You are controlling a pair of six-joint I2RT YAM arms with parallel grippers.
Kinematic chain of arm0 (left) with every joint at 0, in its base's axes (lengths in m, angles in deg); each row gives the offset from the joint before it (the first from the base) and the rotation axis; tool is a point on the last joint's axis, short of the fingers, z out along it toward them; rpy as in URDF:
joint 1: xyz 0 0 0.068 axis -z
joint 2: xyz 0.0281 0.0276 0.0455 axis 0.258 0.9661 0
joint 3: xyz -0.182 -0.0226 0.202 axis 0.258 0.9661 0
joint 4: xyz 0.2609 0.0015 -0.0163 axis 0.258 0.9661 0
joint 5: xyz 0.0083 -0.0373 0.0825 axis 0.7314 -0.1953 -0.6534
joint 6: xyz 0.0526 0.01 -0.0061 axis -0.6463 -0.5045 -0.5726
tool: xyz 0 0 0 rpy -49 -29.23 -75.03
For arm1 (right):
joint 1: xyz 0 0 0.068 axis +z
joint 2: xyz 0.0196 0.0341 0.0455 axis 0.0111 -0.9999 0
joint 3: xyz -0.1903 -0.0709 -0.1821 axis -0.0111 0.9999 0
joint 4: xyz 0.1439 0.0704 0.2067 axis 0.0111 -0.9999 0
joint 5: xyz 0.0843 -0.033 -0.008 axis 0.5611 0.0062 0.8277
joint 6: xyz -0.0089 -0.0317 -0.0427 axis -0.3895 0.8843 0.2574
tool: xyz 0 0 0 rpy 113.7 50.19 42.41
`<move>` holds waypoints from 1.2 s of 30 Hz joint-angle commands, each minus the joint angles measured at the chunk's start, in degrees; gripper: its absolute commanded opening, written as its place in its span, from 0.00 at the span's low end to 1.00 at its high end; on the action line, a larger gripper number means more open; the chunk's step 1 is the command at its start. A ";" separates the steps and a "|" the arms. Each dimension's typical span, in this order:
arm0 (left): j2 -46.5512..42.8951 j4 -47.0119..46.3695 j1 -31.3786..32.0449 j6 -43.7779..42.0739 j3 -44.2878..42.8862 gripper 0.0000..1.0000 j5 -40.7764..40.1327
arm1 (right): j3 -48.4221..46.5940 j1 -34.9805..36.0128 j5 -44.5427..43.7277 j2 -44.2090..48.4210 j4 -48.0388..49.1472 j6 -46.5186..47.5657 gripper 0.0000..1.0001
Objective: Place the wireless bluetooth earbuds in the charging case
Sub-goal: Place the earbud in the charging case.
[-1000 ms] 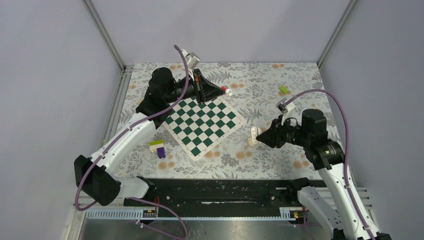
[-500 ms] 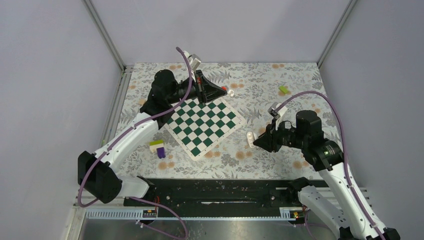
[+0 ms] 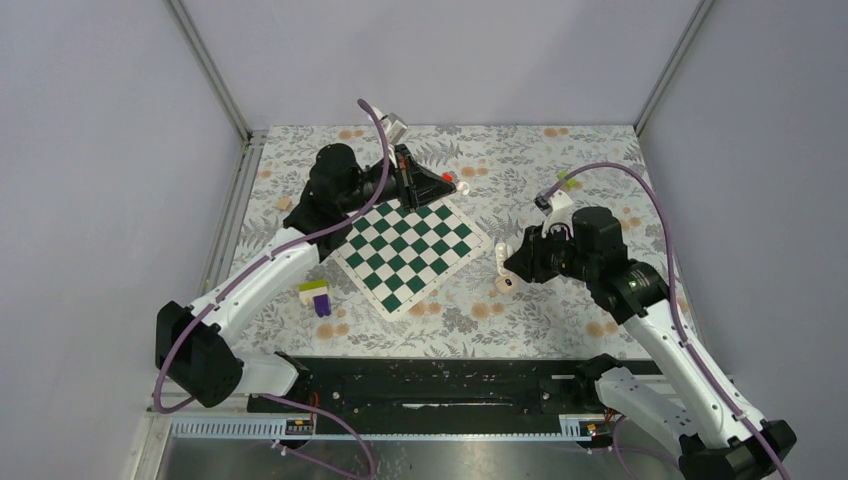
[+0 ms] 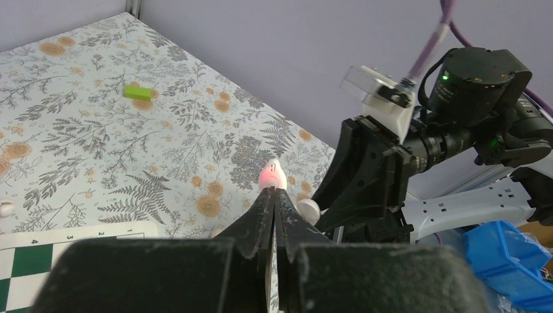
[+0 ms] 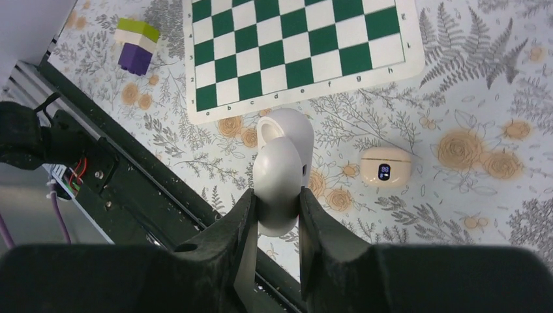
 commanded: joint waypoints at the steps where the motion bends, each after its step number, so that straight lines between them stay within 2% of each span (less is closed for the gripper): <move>1: -1.02 -1.23 0.58 -1.04 0.22 0.00 -2.64 | -4.54 0.58 -7.29 -3.75 -2.33 -6.59 0.00; 4: -0.43 -0.61 1.13 0.05 0.02 0.00 -4.98 | -6.56 0.57 -12.43 -6.74 -5.32 -13.23 0.00; 8: 0.74 2.46 1.51 -0.09 -1.34 0.00 -5.40 | -6.35 0.58 -12.96 -9.12 -4.78 -19.44 0.00; 11: 0.27 4.22 1.52 -1.37 -1.85 0.00 -5.76 | -6.48 0.63 -11.11 -9.60 -3.66 -21.01 0.00; 16: -0.97 5.46 1.55 -1.59 -2.11 0.00 -8.45 | -7.50 0.58 -14.28 -8.01 -3.13 -23.03 0.00; 23: -1.65 6.38 2.21 5.09 -1.16 0.00 -19.44 | -3.98 0.61 -18.62 -3.40 4.04 -31.64 0.00; 26: -2.32 2.49 4.64 7.60 1.68 0.00 -23.55 | -0.44 0.63 -17.67 -1.95 10.13 -37.19 0.00; 31: -4.70 -5.83 9.86 6.56 7.94 0.00 -33.21 | 1.46 0.59 -13.05 -2.77 15.93 -41.90 0.00; 36: -5.91 -13.74 11.16 7.96 13.40 0.00 -35.11 | 0.88 0.58 -10.43 -4.72 17.17 -46.16 0.00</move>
